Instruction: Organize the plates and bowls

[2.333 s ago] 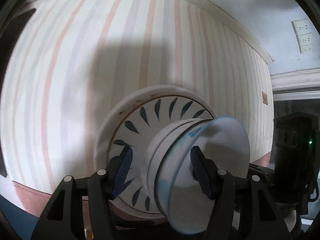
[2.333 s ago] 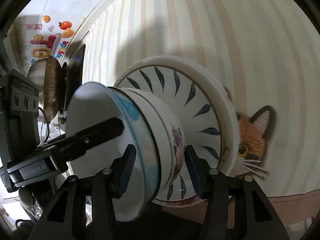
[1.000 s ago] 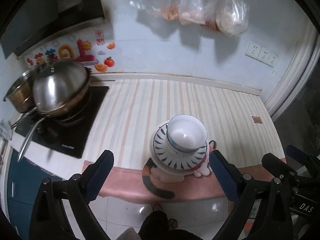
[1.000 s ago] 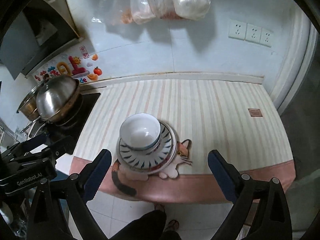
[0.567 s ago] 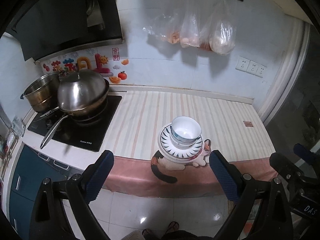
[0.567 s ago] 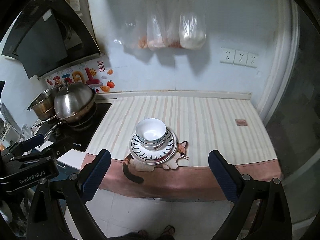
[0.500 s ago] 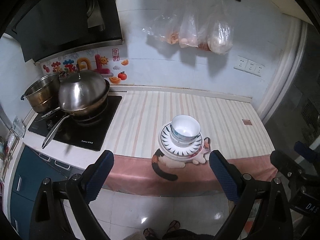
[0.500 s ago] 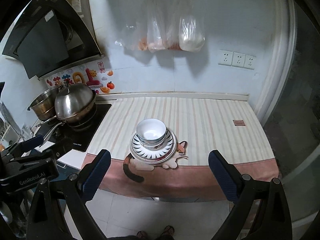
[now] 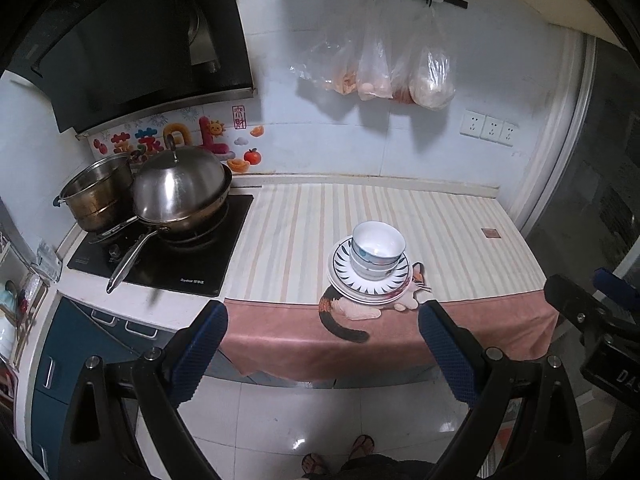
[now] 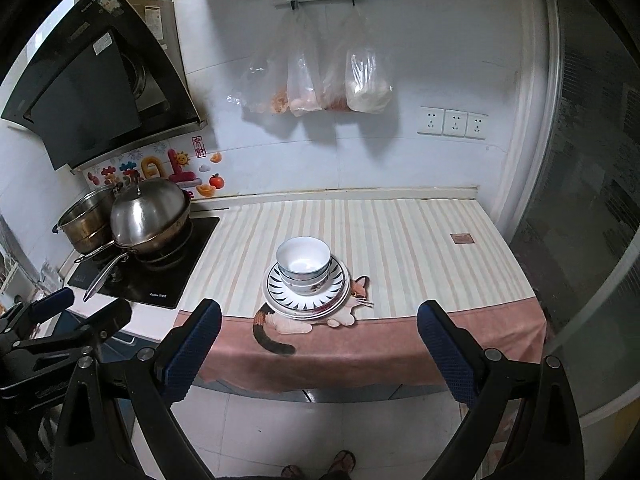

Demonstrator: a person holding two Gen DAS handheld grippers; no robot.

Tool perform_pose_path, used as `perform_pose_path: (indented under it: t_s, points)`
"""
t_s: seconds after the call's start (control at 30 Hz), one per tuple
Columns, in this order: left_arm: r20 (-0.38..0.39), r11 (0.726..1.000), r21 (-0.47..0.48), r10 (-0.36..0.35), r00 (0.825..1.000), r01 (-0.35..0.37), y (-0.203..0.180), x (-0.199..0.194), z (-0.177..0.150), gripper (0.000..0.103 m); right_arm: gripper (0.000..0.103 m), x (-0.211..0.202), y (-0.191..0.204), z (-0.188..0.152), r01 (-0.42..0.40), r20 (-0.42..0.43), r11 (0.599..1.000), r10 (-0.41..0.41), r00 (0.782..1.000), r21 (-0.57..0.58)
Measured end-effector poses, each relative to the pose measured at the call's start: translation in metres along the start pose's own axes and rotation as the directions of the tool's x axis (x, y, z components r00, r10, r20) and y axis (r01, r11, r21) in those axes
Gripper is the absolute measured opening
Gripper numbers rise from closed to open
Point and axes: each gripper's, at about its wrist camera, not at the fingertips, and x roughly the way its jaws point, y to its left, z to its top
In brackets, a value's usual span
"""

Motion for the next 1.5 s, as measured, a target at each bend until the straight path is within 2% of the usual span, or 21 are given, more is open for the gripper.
perform_pose_path:
  t_s: [0.73,1.5]
  points:
    - [0.016,1.000,0.005,-0.007,1.000,0.007,-0.004,-0.013,-0.004,0.098,0.101,-0.007,-0.002,-0.004,0.020,0.004,1.000,-0.020,1.000,0.003]
    - [0.023,1.000,0.005,-0.010,1.000,0.010,0.000,-0.012,0.005,0.098,0.101,-0.002,-0.003,-0.001,0.026,-0.004,1.000,-0.026,1.000,0.007]
